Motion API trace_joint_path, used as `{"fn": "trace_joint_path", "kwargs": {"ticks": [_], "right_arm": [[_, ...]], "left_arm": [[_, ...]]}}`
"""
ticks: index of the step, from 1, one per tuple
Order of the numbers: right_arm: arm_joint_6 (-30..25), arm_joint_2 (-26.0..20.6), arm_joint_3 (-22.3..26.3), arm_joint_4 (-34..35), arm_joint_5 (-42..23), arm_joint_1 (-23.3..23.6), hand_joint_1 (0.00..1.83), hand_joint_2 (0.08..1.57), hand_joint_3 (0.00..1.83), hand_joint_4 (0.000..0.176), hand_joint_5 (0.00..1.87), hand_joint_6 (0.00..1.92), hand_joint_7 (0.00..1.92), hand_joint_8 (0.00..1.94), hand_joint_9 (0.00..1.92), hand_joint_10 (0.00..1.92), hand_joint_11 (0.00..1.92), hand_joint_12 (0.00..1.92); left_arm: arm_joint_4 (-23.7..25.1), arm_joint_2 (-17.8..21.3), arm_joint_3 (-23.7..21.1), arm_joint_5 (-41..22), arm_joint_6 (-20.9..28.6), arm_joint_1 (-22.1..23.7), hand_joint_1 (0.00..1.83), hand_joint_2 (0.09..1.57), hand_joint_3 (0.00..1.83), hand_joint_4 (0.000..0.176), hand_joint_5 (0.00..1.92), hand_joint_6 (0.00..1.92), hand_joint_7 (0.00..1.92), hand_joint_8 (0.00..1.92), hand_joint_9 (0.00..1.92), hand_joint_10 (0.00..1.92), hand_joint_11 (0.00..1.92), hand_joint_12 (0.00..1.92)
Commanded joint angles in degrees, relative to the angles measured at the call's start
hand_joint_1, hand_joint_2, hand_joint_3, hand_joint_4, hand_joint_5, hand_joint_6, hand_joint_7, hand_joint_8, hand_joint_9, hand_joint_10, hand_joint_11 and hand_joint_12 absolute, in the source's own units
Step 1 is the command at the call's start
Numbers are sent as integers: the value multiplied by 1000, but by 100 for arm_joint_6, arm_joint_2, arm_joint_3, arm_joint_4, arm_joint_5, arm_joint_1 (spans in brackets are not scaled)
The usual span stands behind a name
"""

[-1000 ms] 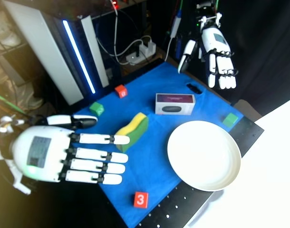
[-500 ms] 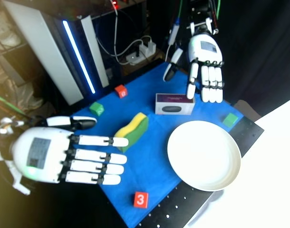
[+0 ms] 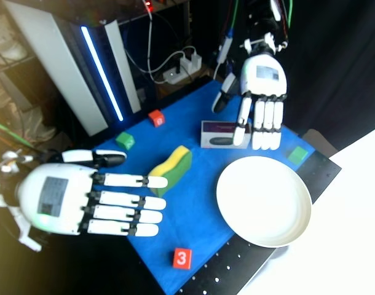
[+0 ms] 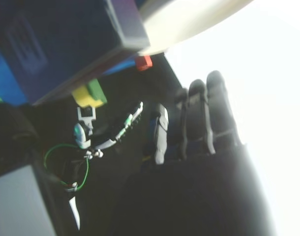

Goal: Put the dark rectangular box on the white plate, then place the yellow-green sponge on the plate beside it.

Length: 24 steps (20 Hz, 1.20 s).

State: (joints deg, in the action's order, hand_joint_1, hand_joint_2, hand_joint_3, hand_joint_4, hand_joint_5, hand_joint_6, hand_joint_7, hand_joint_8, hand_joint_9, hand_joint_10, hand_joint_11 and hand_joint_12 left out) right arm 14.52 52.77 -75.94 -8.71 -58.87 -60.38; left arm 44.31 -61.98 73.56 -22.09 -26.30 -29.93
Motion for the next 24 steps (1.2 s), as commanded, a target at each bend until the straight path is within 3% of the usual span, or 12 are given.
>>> {"fn": "trace_joint_path", "kwargs": {"ticks": [1,4,6,7,8,10,17,19,20,22,23,24], "right_arm": [[-61,-5,-35,236,-640,78,521,1023,0,118,257,1,177,6,130,8,113,166],[-71,-5,-40,236,-640,78,513,1039,5,83,258,1,184,7,164,17,150,186],[-77,-5,-40,236,-640,78,479,1018,0,88,254,1,188,6,175,16,140,182],[-77,-4,-40,236,-640,78,479,1018,0,88,254,1,188,6,175,16,140,182],[-79,-3,-40,236,-640,78,450,1018,0,76,237,0,187,4,173,12,124,173],[-82,-3,-40,236,-640,78,459,1013,0,86,226,0,193,4,173,7,114,166],[-94,6,-40,236,-640,78,481,979,0,112,219,3,204,3,172,3,106,166],[-96,6,-40,236,-640,78,506,983,0,94,220,3,196,0,165,0,105,164],[-97,6,-40,236,-640,78,525,996,0,92,213,0,172,0,124,0,62,144],[-99,6,-40,236,-640,78,510,1001,2,89,210,0,170,0,128,2,70,149],[-100,6,-40,236,-640,77,513,1000,1,83,202,0,164,0,118,0,49,141],[-102,6,-40,236,-640,77,499,992,0,80,200,0,168,2,130,6,70,150]], "left_arm": [[-133,-30,28,-396,24,68,898,780,2,161,133,5,236,8,246,6,0,672],[-85,-77,59,-312,24,68,923,840,9,101,204,7,350,11,371,15,0,896],[-66,-108,74,-264,24,67,973,893,2,67,387,6,599,12,625,42,138,1167],[-66,-115,77,-258,24,67,973,893,2,67,387,6,599,12,625,42,138,1167],[-66,-123,82,-252,24,65,1011,924,3,27,470,12,657,12,674,42,200,1092],[-72,-131,91,-251,25,62,1017,955,0,0,614,11,740,7,763,32,276,943],[-372,-211,206,-268,26,-75,1085,966,0,0,844,16,972,14,1011,48,616,908],[-486,-231,257,-282,26,-112,1149,966,0,0,890,30,1008,27,1034,55,607,899],[-549,-231,278,-299,26,-122,1256,1109,4,0,956,763,999,1129,1031,405,659,1210],[-744,-212,325,-407,26,-142,1264,1109,12,0,1041,650,945,1263,970,699,700,1229],[-845,-182,333,-481,26,-151,1364,1153,2,0,955,719,830,1327,831,1353,740,1239],[-939,-135,333,-577,27,-152,1365,1164,2,0,903,799,817,1353,823,1382,738,1271]]}}
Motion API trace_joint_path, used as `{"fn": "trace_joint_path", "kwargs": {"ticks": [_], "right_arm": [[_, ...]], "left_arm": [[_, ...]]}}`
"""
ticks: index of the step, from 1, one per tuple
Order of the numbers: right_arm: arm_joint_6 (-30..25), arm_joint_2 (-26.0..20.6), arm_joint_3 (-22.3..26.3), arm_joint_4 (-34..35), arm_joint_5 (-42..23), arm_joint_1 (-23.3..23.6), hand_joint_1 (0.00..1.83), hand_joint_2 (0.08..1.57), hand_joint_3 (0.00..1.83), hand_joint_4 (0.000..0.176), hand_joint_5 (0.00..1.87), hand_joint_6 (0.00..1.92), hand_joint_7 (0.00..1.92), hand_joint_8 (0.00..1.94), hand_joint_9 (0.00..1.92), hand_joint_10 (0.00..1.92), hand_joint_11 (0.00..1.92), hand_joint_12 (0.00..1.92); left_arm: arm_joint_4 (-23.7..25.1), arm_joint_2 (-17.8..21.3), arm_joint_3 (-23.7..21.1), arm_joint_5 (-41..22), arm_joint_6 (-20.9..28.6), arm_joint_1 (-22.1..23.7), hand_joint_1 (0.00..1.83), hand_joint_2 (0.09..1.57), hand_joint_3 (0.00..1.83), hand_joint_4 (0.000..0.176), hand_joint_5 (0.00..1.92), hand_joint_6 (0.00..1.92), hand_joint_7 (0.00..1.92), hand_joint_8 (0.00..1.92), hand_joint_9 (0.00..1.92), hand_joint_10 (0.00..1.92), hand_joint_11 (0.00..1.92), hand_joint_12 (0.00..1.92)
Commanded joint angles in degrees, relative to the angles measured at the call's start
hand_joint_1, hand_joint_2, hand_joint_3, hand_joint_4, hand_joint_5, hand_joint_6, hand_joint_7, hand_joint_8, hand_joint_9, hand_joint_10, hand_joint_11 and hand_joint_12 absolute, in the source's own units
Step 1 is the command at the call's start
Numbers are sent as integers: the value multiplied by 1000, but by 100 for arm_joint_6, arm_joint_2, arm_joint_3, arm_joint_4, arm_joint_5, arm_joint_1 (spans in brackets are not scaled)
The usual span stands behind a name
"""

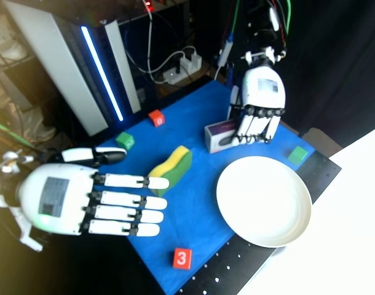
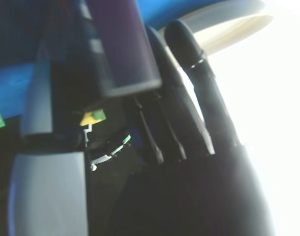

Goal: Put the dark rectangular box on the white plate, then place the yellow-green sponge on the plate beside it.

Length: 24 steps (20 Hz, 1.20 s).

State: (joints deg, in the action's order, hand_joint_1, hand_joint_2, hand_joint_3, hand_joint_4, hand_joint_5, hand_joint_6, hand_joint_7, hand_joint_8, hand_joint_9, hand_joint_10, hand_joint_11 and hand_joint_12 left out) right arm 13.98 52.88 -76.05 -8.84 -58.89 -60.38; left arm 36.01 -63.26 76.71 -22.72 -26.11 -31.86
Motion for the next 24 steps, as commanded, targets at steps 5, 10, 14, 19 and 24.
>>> {"fn": "trace_joint_path", "kwargs": {"ticks": [5,10,14,19,24], "right_arm": [[-48,-4,-32,250,-638,77,515,1019,8,57,216,6,181,9,144,8,78,150],[-48,62,-85,252,-638,77,490,1018,3,113,215,4,185,5,145,5,78,148],[-87,136,-162,251,-638,79,484,1010,0,107,218,1,192,2,162,5,105,159],[-113,220,-283,233,-638,82,499,1040,8,114,212,0,163,2,137,8,80,150],[-226,413,-464,-40,-638,343,443,1053,7,97,209,4,205,11,176,13,102,161]], "left_arm": [[-562,356,-102,-1282,11,225,1379,1113,0,0,908,944,1024,975,887,1265,655,1490],[-1529,42,285,-1121,-1091,743,1254,1099,0,0,1047,725,997,1128,859,979,594,1477],[-2129,-856,1367,-740,-1199,929,1383,1084,0,0,945,971,1069,764,1001,1094,856,1187],[-2194,-1870,2514,-137,-1198,1206,1385,1062,0,0,978,862,1137,687,1068,1041,814,1156],[-2340,-2417,3185,182,-1197,1317,1240,1135,0,0,866,1094,994,1007,943,719,639,1161]]}}
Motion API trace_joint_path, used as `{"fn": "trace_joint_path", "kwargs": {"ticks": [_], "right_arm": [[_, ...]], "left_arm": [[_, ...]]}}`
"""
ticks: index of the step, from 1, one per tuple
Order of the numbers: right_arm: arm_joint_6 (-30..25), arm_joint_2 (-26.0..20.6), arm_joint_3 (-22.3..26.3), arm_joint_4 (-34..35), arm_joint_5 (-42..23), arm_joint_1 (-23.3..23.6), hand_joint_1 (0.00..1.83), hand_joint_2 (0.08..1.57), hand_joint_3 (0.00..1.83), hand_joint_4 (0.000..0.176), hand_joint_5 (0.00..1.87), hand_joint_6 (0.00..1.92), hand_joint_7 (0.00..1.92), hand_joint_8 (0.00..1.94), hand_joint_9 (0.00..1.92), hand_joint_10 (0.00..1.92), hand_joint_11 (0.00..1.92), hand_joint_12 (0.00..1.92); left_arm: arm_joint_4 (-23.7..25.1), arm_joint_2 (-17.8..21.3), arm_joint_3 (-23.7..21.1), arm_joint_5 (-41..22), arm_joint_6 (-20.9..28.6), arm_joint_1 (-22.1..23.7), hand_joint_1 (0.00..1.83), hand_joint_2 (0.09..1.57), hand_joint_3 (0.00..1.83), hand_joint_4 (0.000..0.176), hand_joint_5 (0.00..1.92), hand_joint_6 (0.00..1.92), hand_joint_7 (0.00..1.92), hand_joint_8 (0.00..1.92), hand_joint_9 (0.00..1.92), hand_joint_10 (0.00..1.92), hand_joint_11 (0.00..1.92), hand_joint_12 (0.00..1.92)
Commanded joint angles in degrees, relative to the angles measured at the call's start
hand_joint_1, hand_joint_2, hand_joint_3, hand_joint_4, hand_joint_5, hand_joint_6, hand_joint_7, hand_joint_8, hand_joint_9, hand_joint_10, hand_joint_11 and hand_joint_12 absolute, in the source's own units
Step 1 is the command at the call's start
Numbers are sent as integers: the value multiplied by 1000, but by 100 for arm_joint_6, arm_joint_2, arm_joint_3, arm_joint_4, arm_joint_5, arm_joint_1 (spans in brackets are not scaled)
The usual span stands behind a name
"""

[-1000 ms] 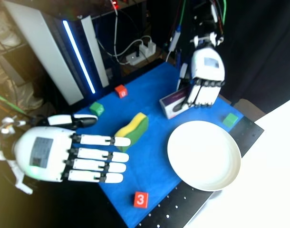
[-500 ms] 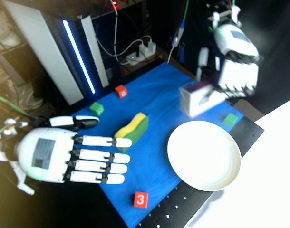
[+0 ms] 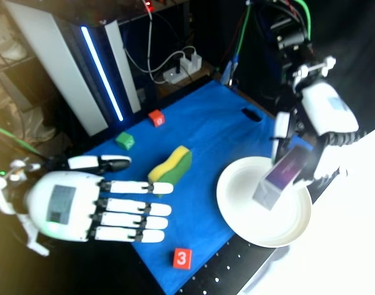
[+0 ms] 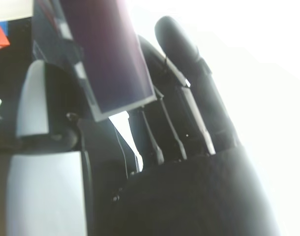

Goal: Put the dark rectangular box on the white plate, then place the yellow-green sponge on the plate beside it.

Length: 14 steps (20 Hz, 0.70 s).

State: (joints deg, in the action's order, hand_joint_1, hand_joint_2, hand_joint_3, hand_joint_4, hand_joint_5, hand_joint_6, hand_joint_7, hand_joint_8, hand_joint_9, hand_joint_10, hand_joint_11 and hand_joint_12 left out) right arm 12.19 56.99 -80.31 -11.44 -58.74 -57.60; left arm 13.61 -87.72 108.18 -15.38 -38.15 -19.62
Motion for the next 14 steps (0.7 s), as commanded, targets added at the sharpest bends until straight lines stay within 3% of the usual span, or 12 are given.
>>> {"fn": "trace_joint_path", "kwargs": {"ticks": [1,2,3,4,6,7,8,10,11,12,13,14], "right_arm": [[-47,17,-48,204,-653,96,455,1048,3,126,208,3,202,8,170,8,84,155],[-57,32,-55,199,-653,107,489,1055,4,130,211,3,195,4,179,9,110,164],[-71,34,-55,190,-653,107,448,1069,9,121,199,0,193,2,165,3,103,161],[-89,34,-55,180,-653,107,450,1079,11,120,199,1,193,2,167,3,131,174],[-133,35,-54,164,-653,106,426,1063,2,100,202,1,198,2,150,0,82,157],[-147,35,-53,161,-652,106,437,1055,0,98,204,2,199,2,146,0,81,158],[-156,35,-53,160,-652,106,438,1059,0,102,206,2,204,4,147,1,75,157],[-179,34,-51,155,-652,106,437,1059,0,90,203,0,205,3,157,8,79,164],[-183,34,-49,143,-652,106,434,1049,0,90,206,1,211,4,171,12,87,170],[-186,34,-42,135,-652,106,482,1031,0,76,220,6,214,5,172,10,74,167],[-188,33,-35,134,-652,107,484,1035,0,86,210,1,200,0,161,4,62,165],[-188,32,-29,134,-652,108,523,1045,0,91,205,0,188,0,149,1,47,160]], "left_arm": [[-102,-7,69,-534,7,93,1191,1170,5,0,790,1202,936,1125,902,503,541,1211],[-102,-43,94,-516,6,92,987,1042,0,26,632,476,689,527,739,322,318,1169],[-99,-47,93,-510,4,87,929,973,0,65,549,136,588,191,607,166,165,1082],[-98,-47,89,-507,4,75,903,938,0,110,474,29,520,54,500,69,32,1030],[-100,-1,42,-511,5,29,878,929,1,150,411,1,449,3,401,7,0,904],[-122,55,-20,-551,7,-8,844,929,1,148,384,2,425,3,373,4,0,799],[-162,82,-53,-586,7,-32,817,927,0,161,362,0,405,0,361,0,0,747],[-223,177,-166,-687,7,-88,779,906,0,175,351,1,418,1,379,4,0,965],[-224,272,-286,-785,7,-122,801,909,0,174,355,1,405,6,357,12,0,864],[-224,397,-448,-903,6,-161,849,937,7,144,355,0,397,3,346,8,0,785],[-224,589,-689,-1091,-22,-217,833,960,9,129,335,0,408,4,354,7,0,741],[-257,827,-992,-1258,-136,-298,808,964,6,140,324,0,397,3,334,3,0,671]]}}
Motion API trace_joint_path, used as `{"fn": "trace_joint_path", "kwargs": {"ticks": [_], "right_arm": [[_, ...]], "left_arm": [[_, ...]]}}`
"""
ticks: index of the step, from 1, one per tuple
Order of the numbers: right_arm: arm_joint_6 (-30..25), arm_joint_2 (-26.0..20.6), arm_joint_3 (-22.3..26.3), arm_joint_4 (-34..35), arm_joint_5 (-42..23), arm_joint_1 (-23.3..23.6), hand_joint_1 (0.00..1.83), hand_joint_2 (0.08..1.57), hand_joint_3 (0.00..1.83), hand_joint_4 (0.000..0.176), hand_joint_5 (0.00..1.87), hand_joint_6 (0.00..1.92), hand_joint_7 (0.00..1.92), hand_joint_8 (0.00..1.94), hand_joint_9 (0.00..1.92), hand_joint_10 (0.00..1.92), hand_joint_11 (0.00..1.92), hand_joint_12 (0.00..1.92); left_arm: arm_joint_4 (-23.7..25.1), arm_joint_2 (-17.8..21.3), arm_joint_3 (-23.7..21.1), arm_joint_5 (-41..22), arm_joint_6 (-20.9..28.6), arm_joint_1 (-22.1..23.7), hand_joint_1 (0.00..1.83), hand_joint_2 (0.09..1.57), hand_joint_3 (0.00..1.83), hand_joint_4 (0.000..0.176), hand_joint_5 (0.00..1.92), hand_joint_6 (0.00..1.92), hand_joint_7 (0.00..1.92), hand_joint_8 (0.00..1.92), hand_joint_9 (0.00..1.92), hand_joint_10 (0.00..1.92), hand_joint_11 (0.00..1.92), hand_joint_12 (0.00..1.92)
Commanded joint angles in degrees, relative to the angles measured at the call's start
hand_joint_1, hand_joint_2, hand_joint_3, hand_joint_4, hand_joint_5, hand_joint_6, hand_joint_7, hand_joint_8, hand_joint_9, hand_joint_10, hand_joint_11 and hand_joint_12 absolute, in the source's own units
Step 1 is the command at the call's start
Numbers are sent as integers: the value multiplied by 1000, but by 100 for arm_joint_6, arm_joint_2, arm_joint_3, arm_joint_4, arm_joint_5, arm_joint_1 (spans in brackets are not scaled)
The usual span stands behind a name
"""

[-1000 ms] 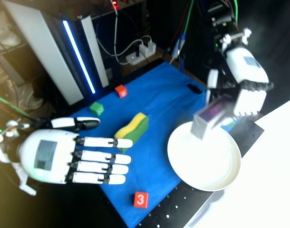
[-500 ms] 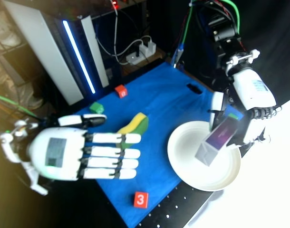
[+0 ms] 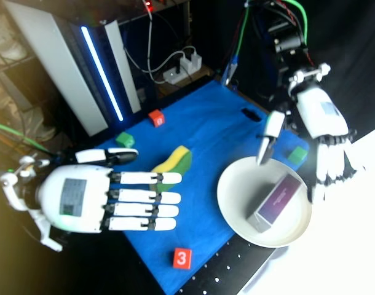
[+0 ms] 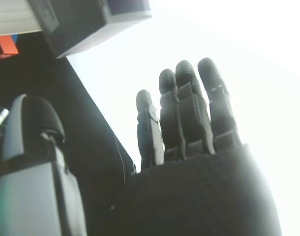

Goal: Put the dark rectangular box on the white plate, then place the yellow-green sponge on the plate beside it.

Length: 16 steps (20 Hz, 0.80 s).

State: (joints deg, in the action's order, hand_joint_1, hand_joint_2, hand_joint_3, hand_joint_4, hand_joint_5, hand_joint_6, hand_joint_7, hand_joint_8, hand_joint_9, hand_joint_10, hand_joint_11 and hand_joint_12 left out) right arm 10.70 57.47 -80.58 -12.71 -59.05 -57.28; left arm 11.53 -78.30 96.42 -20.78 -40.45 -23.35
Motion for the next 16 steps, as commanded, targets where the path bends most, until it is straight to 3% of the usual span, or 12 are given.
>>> {"fn": "trace_joint_path", "kwargs": {"ticks": [1,2,3,5,6,7,9,12,13,15,16], "right_arm": [[-40,-16,-1,257,-621,75,536,1052,1,92,191,0,173,0,131,0,39,157],[-40,-15,1,250,-621,79,530,1037,0,84,196,3,181,4,140,5,66,167],[-40,-15,7,249,-621,93,535,1017,0,88,208,0,196,0,155,1,97,149],[-40,-15,12,236,-621,129,577,1003,0,92,226,4,202,2,163,1,147,99],[-40,-15,11,189,-612,158,599,1006,0,80,236,7,200,1,154,0,138,91],[-40,-15,12,155,-567,190,554,989,0,94,242,7,205,2,158,2,159,97],[-40,-11,33,-83,-303,393,535,998,0,99,230,0,186,0,147,0,163,99],[-41,27,45,-227,-213,458,646,1018,6,32,226,0,173,0,132,1,165,109],[-41,46,45,-283,-170,458,639,1006,0,39,243,7,200,13,162,14,199,127],[-42,84,42,-427,-10,522,496,1007,2,69,228,1,192,4,187,16,225,149],[-42,102,42,-521,87,583,480,1025,0,46,237,0,202,1,214,4,181,335]], "left_arm": [[-175,120,-124,-863,-79,-32,823,961,2,169,290,2,342,3,274,3,0,544],[-251,303,-367,-1006,-192,-132,841,951,0,175,260,1,303,1,228,2,0,453],[-312,508,-632,-1177,-261,-277,823,938,0,176,244,0,310,4,219,1,0,454],[-458,917,-1119,-1619,-262,-613,772,913,0,161,206,1,204,2,137,1,0,350],[-584,1170,-1403,-1904,-262,-832,756,906,0,149,161,5,122,6,42,1,0,160],[-636,1299,-1542,-2069,-262,-949,805,910,0,160,121,3,45,3,8,0,0,31],[-801,1753,-2014,-2562,-263,-1314,852,913,1,175,61,0,3,0,0,0,0,0],[-869,2174,-2515,-2986,-351,-1651,761,884,0,176,6,0,0,0,0,0,0,0],[-950,2318,-2714,-3108,-487,-1790,762,888,0,176,0,0,0,0,0,0,0,0],[-1197,2541,-3028,-3399,-779,-2049,800,899,0,176,0,0,0,0,0,0,0,0],[-1288,2611,-3120,-3552,-839,-2143,778,908,2,176,0,0,0,0,0,0,0,0]]}}
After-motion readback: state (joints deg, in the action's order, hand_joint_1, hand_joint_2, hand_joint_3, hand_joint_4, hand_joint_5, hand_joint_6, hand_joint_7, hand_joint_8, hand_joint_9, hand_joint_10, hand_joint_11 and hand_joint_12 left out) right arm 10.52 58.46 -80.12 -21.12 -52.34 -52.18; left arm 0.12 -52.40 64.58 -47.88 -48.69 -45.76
